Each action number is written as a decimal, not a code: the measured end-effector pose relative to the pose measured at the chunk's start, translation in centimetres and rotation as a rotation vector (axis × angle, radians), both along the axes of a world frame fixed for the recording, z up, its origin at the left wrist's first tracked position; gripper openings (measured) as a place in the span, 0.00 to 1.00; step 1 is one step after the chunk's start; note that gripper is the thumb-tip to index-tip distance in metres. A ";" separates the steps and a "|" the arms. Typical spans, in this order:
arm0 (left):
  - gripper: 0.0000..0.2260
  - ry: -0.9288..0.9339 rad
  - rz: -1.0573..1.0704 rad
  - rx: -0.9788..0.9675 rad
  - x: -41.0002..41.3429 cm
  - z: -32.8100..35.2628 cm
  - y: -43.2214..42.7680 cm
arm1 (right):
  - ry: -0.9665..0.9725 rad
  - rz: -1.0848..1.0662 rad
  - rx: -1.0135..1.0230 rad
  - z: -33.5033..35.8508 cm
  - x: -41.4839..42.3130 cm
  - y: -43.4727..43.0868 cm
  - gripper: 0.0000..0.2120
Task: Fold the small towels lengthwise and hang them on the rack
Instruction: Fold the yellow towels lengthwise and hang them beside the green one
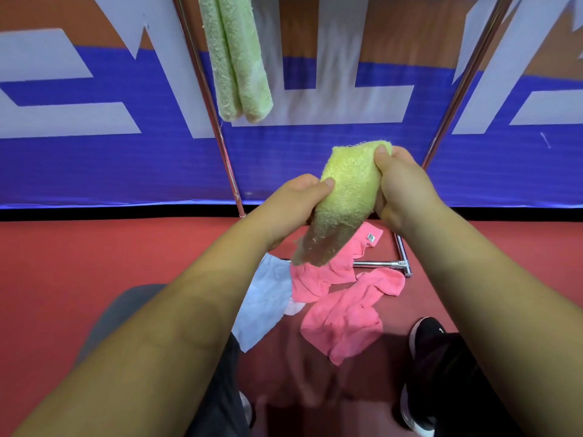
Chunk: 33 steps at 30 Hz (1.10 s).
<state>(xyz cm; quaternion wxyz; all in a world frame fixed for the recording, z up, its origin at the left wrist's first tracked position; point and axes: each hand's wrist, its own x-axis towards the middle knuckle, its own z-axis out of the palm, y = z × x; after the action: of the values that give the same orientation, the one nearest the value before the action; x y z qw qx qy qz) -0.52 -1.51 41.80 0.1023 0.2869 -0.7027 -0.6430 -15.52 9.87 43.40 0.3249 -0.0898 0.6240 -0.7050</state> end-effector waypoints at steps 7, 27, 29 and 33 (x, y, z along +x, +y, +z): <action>0.19 0.046 -0.141 0.051 0.4 -0.2 0.0 | -0.205 -0.022 -0.062 0.0 -0.1 -0.2 0.14; 0.13 -0.005 -0.145 -0.045 1.5 -0.2 -0.6 | -0.333 0.146 -0.111 -0.2 0.2 -0.3 0.15; 0.11 -0.033 -0.117 -0.159 1.5 -0.3 -1.1 | -0.340 0.126 -0.104 -0.3 -0.1 -0.3 0.16; 0.09 -0.057 -0.084 -0.422 1.4 -0.2 -1.5 | -0.353 0.110 -0.106 -0.5 -0.4 -0.2 0.17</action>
<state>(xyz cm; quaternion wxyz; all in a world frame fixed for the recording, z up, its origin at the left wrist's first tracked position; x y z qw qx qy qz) 0.86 -2.97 41.59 0.1132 0.2477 -0.8356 -0.4771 -15.92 9.65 42.88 0.4621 -0.0156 0.5135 -0.7229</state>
